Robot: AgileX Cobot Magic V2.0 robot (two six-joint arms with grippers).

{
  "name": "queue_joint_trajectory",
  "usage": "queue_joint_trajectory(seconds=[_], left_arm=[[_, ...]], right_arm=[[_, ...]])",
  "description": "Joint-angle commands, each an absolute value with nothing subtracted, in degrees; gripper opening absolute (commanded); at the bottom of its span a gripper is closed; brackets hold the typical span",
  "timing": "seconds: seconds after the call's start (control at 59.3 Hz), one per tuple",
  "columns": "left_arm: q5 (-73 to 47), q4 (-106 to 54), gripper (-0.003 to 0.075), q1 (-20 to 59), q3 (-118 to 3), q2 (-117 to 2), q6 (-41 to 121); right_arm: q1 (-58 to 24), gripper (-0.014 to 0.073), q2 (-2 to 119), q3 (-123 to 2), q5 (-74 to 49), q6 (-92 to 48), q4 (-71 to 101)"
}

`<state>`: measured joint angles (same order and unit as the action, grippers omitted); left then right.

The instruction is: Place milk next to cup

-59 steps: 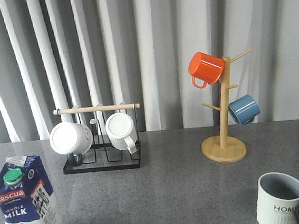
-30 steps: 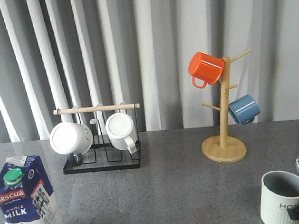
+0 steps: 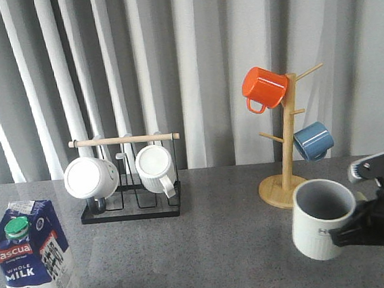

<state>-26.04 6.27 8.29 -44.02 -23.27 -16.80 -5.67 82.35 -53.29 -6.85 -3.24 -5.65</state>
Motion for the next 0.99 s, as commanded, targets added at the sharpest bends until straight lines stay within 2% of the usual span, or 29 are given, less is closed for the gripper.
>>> queue_joint_trajectory(seconds=[0.0,0.287,0.624,0.776,0.978], left_arm=[[-21.7,6.4,0.0415,8.6,-45.7,-24.2,-16.7],[-21.8,6.4,0.0415,8.6,-45.6,-24.2,-16.7],[-21.9,6.3,0.0415,8.6,-45.6,-24.2,-16.7],[-21.9,6.3,0.0415,8.6,-45.5,-24.2,-16.7],[-21.9,6.3,0.0415,8.6,-45.5,-24.2,-16.7]], right_arm=[[-11.3,-0.0010,80.6,-56.2,-5.0,-2.7,-4.5],[-21.2,-0.0008,86.0,-56.1,-5.3,-2.3,-1.4],[-22.0,0.0027,89.6,-56.1,-8.2,-2.2,0.0],[-22.0,0.0102,89.7,-56.1,-9.9,-2.3,0.0],[-22.0,0.0295,89.7,-56.1,-11.8,-2.3,0.0]])
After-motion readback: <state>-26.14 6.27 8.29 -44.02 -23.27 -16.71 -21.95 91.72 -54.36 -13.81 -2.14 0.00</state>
